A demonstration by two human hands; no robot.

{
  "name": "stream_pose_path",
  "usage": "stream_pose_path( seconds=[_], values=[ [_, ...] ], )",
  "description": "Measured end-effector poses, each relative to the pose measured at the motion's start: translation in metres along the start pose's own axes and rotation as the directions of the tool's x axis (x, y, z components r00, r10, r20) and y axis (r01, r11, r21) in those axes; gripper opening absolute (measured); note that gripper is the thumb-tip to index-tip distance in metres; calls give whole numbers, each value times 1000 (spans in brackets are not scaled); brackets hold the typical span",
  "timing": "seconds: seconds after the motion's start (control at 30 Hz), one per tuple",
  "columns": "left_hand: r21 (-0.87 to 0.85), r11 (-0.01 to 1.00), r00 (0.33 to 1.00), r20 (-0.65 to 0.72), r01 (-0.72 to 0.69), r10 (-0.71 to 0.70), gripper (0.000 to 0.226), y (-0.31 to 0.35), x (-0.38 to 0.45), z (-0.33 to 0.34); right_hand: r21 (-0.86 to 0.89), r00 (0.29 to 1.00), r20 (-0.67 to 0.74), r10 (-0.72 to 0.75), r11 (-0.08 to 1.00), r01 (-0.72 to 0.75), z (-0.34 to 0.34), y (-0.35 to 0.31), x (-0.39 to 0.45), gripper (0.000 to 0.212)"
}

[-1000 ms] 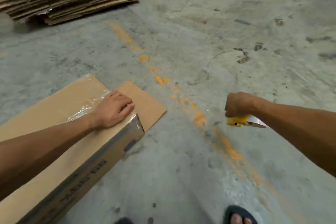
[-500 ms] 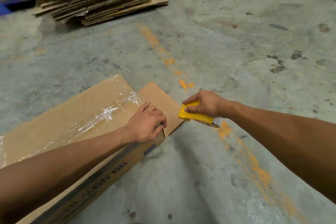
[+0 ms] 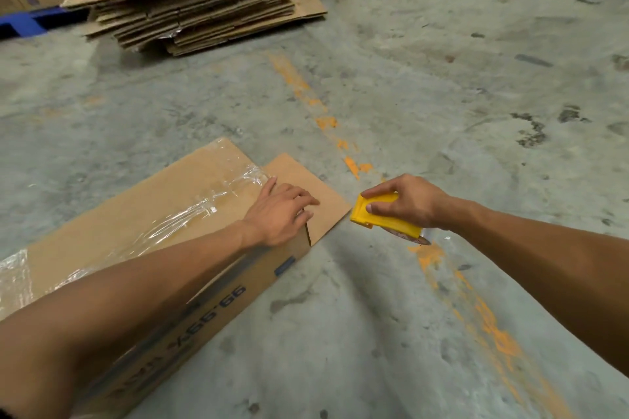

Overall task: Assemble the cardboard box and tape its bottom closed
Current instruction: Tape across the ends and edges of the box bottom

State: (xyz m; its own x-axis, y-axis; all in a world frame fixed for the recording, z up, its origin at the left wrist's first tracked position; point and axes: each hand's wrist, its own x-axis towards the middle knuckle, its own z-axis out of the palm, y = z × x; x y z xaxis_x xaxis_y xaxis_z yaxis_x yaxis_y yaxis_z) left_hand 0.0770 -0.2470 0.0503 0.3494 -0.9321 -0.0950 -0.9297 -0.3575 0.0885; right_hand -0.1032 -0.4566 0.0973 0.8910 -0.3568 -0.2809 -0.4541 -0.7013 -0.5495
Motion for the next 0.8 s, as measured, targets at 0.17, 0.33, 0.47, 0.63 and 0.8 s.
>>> stream_pose_path(
  seconds=[0.17,0.33,0.47,0.63,0.8],
  values=[
    [-107,993,995,-79,59,-68,57,-36,-29,-3,60,994,-86,-65,996,70,10,-24,13,38],
    [-109,941,944,-47,319,-325,63,-96,-121,-4,194,960,-227,-163,959,208,23,-75,31,37],
    [-76,715,715,-36,695,-698,69,-146,-228,7,258,931,-267,-249,913,317,43,-122,44,38],
    [-166,558,562,-28,813,-827,79,-152,-297,16,317,905,-256,-340,855,411,68,-168,52,38],
    [-158,641,648,-13,751,-762,67,-145,-295,15,337,885,-232,-404,820,462,75,-183,51,37]
  ],
)
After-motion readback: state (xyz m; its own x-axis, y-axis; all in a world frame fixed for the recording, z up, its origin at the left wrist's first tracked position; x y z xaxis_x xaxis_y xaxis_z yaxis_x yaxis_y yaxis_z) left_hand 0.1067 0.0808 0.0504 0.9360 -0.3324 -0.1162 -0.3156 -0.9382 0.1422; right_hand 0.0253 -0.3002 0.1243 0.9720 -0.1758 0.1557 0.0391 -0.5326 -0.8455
